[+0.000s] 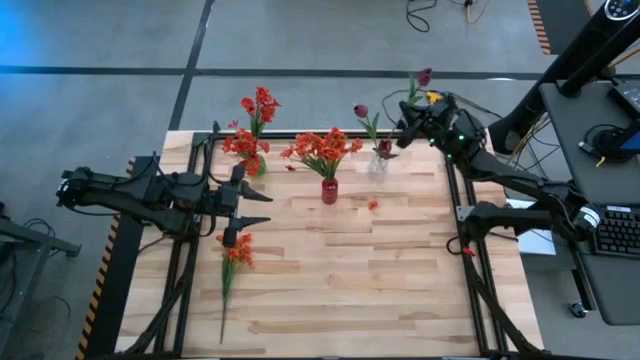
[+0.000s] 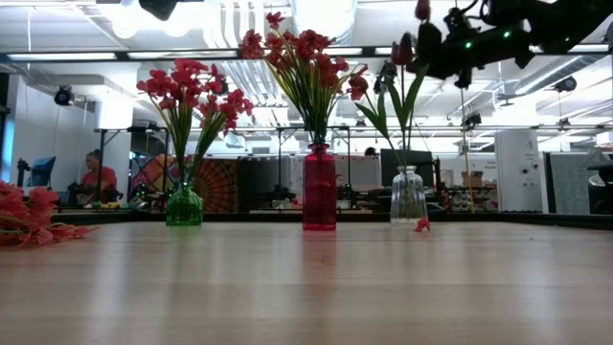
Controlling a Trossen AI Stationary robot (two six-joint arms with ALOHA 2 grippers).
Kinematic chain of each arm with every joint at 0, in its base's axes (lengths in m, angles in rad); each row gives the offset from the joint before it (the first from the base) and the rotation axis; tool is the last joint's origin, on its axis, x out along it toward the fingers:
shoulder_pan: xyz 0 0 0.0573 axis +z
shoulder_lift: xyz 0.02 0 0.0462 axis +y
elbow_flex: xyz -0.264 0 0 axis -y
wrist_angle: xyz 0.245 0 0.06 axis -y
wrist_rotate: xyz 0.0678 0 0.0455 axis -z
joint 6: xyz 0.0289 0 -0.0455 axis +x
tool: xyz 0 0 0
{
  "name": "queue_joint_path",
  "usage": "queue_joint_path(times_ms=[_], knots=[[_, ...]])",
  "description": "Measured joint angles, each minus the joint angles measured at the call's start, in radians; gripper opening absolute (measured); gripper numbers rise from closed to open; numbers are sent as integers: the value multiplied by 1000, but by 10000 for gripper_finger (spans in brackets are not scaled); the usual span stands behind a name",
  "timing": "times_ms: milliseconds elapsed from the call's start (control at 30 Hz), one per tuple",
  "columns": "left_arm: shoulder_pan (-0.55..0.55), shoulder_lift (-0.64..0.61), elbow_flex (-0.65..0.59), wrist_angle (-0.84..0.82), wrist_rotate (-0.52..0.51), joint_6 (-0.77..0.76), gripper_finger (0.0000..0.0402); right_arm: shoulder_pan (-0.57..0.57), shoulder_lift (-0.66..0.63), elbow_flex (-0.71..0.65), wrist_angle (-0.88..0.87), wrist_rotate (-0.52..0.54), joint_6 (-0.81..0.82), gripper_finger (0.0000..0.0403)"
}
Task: Sort flowers into vase by color
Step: Put the red flower into the transparent vase
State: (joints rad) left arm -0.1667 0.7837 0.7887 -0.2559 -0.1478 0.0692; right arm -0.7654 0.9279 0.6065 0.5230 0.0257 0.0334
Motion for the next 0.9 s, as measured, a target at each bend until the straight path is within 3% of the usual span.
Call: queue_joint_path(times_ms=[333, 433, 900], knots=[[0, 0, 0, -3, -1, 0, 198, -47, -112, 5, -211, -63, 37, 13], [0, 0, 0, -1, -1, 0, 198, -45, -102, -19, -159, -105, 59, 13], [0, 0, 0, 9, -2, 0, 198, -45, -18, -71, 28, -113, 106, 13]])
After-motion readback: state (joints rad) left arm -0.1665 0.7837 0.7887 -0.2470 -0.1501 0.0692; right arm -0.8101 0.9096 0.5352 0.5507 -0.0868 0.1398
